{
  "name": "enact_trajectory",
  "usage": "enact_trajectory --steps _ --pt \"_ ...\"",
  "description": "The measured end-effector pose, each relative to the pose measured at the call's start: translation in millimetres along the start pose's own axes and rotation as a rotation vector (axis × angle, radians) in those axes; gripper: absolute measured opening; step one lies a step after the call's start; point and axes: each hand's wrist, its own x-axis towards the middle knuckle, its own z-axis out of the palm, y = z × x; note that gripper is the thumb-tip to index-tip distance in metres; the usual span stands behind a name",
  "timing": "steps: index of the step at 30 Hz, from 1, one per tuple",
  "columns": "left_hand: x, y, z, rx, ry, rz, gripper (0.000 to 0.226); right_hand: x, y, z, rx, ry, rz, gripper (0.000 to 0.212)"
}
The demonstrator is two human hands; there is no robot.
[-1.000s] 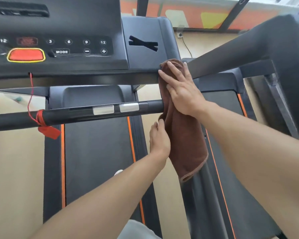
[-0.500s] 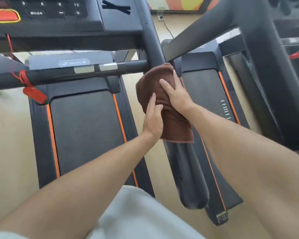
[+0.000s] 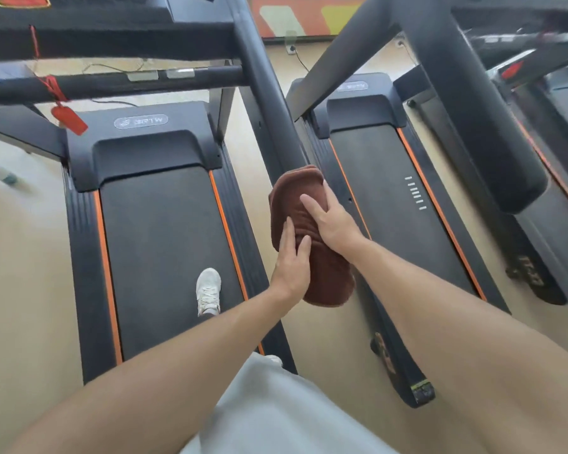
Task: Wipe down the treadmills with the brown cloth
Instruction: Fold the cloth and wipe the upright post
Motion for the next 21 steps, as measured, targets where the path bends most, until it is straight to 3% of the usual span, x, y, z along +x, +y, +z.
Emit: enact_trajectory --steps 10,15,17,19,21 --pt "-57 -30 14 0.123 -0.077 -0.111 0.075 -85 46 8 0.008 0.111 0.003 0.073" --pt "-44 -17 4 -0.114 0.102 -0.179 0.044 -96 46 9 0.023 0.218 -0.024 0.066" --pt "-25 -10 -9 -0.131 0.143 -0.254 0.056 -100 43 11 0.024 0.263 -0.061 0.057" --pt "-10 -2 -20 -0.052 0.083 -0.297 0.071 -104 39 14 -0.013 0.317 -0.128 0.048" --pt "-1 5 -25 0.024 -0.023 -0.303 0.050 -106 34 17 -0.065 0.349 -0.172 0.047"
